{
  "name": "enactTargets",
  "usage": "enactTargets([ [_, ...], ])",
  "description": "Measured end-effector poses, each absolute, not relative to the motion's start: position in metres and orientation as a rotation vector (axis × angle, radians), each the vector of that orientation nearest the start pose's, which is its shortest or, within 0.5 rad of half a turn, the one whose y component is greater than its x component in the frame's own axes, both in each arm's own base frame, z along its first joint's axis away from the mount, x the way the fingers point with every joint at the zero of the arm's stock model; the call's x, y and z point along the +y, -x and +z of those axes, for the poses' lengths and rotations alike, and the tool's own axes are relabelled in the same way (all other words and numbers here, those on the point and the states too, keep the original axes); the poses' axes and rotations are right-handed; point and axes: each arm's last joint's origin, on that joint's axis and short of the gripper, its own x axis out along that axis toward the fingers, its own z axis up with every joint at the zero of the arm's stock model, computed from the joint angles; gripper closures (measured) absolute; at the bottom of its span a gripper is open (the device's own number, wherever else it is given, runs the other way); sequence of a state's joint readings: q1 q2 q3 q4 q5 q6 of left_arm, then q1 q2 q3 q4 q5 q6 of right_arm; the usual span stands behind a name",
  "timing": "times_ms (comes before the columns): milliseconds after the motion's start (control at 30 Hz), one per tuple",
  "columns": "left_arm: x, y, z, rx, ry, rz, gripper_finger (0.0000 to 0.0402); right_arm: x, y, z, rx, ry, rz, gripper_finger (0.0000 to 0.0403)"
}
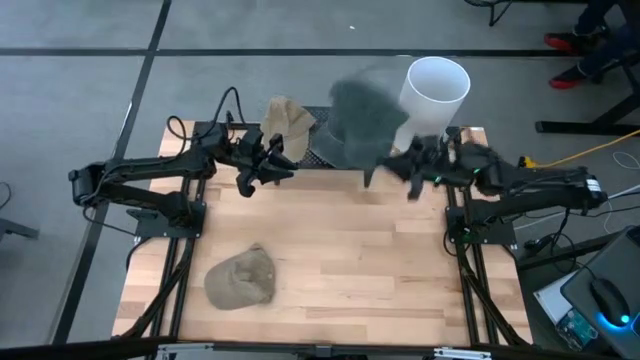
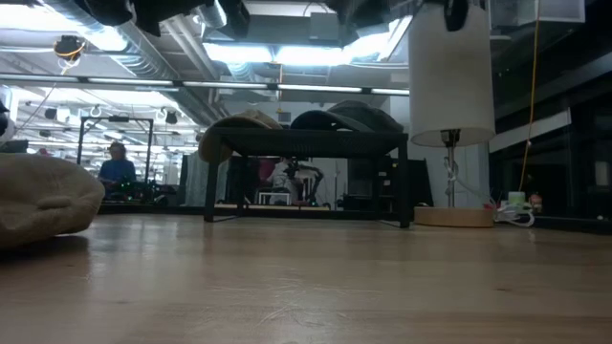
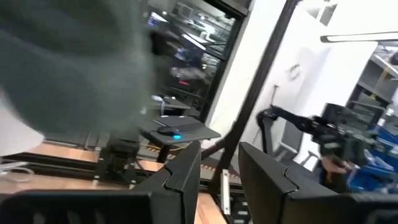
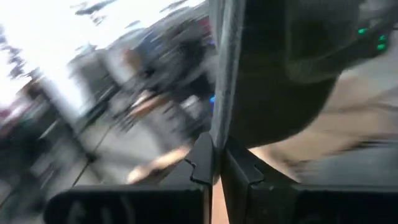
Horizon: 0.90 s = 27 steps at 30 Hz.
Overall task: Pick & Place hat
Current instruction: Stack the dark green cap on top of the other dark green cap on the shelf
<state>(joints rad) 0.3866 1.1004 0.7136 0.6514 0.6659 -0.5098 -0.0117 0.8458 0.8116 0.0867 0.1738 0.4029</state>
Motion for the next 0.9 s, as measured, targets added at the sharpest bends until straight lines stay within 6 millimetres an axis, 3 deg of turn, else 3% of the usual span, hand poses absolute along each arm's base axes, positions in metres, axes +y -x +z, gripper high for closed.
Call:
enactTargets([
  [67, 0.071, -0.227, 0.326, -0.152, 0.371, -0.337, 0.0300, -0.009, -0.179, 0.360, -0.103, -0.452, -0.212, 0.0389],
  [133, 0.068, -0.228, 0.326, -0.152, 0.372, -0.346, 0.0301, -0.005, -0.177, 0.359, -0.059, -0.470, -0.098, 0.0389],
  [233, 0.061, -0.230, 0.326, -0.148, 0.353, -0.383, 0.0304, 0.006, -0.178, 0.359, -0.007, -0.332, 0.182, 0.0389],
  [300, 0.057, -0.231, 0.326, -0.147, 0.341, -0.402, 0.0304, 0.012, -0.179, 0.358, -0.011, -0.203, 0.237, 0.0389],
  [467, 0.050, -0.233, 0.326, -0.141, 0.348, -0.432, 0.0302, 0.007, -0.177, 0.369, -0.138, -0.231, -0.009, 0.0389],
  [900, 0.047, -0.233, 0.326, -0.142, 0.350, -0.445, 0.0307, 0.010, -0.200, 0.366, -0.176, -0.367, 0.042, 0.0389],
])
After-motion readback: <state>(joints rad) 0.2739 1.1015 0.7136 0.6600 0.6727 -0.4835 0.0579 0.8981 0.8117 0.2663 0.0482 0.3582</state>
